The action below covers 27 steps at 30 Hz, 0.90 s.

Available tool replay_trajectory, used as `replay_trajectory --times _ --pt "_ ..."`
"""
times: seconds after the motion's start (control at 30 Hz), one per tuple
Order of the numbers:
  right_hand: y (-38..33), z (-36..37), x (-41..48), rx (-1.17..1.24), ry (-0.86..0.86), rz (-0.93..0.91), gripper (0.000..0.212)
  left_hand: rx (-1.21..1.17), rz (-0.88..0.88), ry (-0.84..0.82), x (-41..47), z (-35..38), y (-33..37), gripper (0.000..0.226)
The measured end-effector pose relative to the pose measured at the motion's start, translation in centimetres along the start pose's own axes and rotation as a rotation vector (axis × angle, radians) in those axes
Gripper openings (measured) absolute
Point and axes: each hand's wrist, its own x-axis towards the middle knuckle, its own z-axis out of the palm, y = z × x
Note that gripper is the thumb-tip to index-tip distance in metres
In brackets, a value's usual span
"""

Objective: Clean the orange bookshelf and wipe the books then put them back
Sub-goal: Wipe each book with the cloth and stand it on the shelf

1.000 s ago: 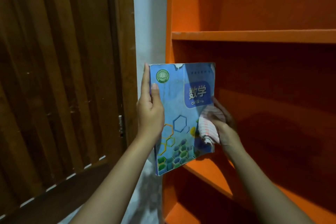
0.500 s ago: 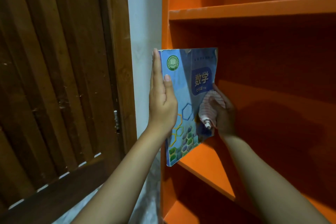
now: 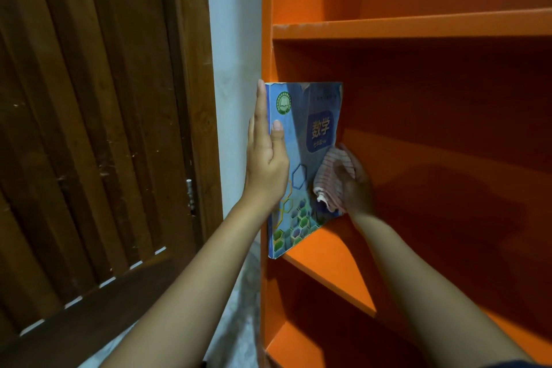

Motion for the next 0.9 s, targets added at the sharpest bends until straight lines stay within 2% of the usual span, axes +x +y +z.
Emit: replay_trajectory --times 0.17,0.37,0.57,0.73,0.9 --pt "-0.3 -0.6 -0.5 -0.106 0.08 0.005 0.035 0.044 -0.044 -0.042 0.1 -1.0 0.7 0.057" --pt "-1.8 -1.9 -1.2 -0.223 0.1 0.056 0.031 0.135 -0.111 -0.114 0.1 -2.1 2.4 0.06" --pt "-5.3 -3.2 -2.5 -0.26 0.085 0.003 0.028 0.245 -0.178 -0.137 0.7 -3.4 5.2 0.054" --pt "-10.3 -2.6 -6.3 -0.234 0.008 -0.228 0.02 0.443 -0.163 -0.181 0.6 -6.3 7.5 0.041" --pt "-11.1 0.1 -10.7 -0.451 -0.121 -0.396 0.025 0.649 -0.141 -0.279 -2.1 -10.8 6.9 0.032"
